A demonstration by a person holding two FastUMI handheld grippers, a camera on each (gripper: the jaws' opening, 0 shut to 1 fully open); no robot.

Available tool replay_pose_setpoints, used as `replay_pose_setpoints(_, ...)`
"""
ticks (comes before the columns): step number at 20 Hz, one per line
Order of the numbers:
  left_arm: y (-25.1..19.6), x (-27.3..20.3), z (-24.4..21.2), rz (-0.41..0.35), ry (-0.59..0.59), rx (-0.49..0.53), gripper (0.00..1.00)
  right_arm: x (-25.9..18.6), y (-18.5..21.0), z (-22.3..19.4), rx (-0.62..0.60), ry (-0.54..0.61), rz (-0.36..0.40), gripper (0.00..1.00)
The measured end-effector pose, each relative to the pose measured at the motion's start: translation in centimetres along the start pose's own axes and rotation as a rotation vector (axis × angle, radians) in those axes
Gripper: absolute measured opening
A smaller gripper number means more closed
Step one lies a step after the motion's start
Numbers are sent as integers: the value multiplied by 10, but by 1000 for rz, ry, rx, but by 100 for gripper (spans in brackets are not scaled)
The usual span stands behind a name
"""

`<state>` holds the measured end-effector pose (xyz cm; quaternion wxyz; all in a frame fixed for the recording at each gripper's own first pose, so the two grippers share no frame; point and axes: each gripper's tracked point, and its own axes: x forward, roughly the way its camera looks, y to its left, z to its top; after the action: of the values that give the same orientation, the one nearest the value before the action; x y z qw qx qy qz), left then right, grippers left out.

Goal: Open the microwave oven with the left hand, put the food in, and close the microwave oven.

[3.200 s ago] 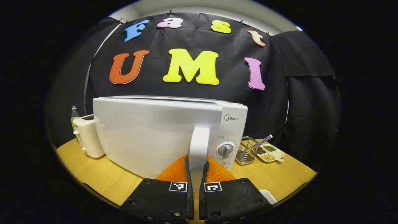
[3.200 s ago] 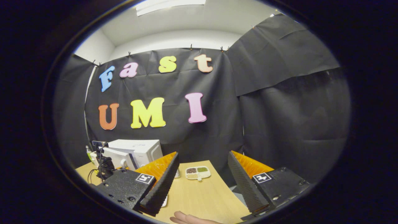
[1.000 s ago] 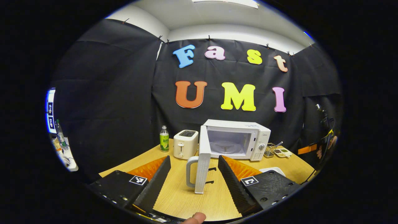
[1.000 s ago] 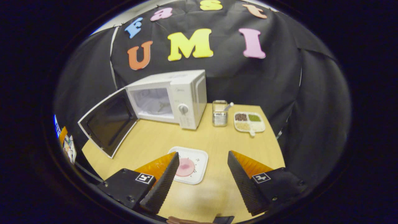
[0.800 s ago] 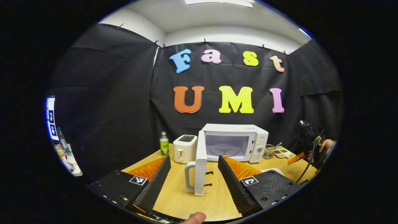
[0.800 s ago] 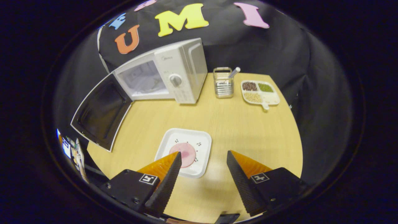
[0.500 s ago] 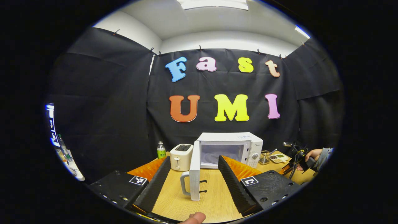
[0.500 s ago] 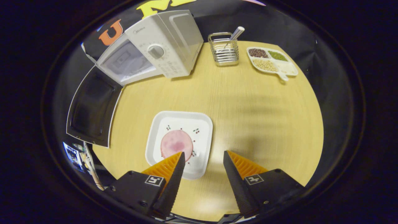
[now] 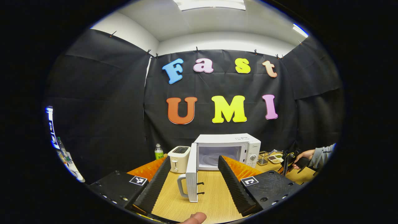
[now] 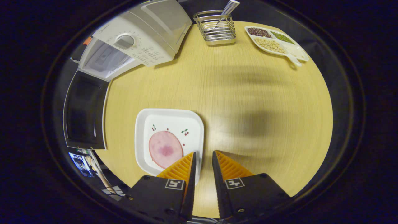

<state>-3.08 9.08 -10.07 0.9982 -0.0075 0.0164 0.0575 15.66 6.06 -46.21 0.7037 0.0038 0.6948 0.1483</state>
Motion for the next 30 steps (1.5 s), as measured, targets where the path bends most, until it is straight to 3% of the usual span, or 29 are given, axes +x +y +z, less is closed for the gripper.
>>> replay_pose_setpoints(1, 2, 2, -1, 1, -2, 3, 93, 2, 1, 1, -8, 20, 3, 17)
replay_pose_setpoints(2, 4, 3, -3, 3, -1, 7, 93, 3, 3, 2, -8, 27, -5, 22)
replay_pose_setpoints(3, 6, 4, -6, 6, 4, 8, 93, 6, 8, 4, 2, 31, 1, 6)
replay_pose_setpoints(5, 6, 4, -10, 2, 12, 8, 93, 6, 4, 3, -6, 25, 24, 4)
replay_pose_setpoints(9, 13, 3, -13, 9, 15, 4, 93, 5, 7, 1, 75, -12, 88, 4)
replay_pose_setpoints(15, 16, -5, -4, 10, -12, 1, 93, 8, 15, -8, 247, -83, 299, 4)
replay_pose_setpoints(21, -7, -15, -8, -59, -18, 13, 95, 0, 15, -21, 341, -135, 371, 4)
replay_pose_setpoints(30, -1, -20, -7, -70, -24, -13, 96, -43, 70, -30, 432, -257, 437, 4)
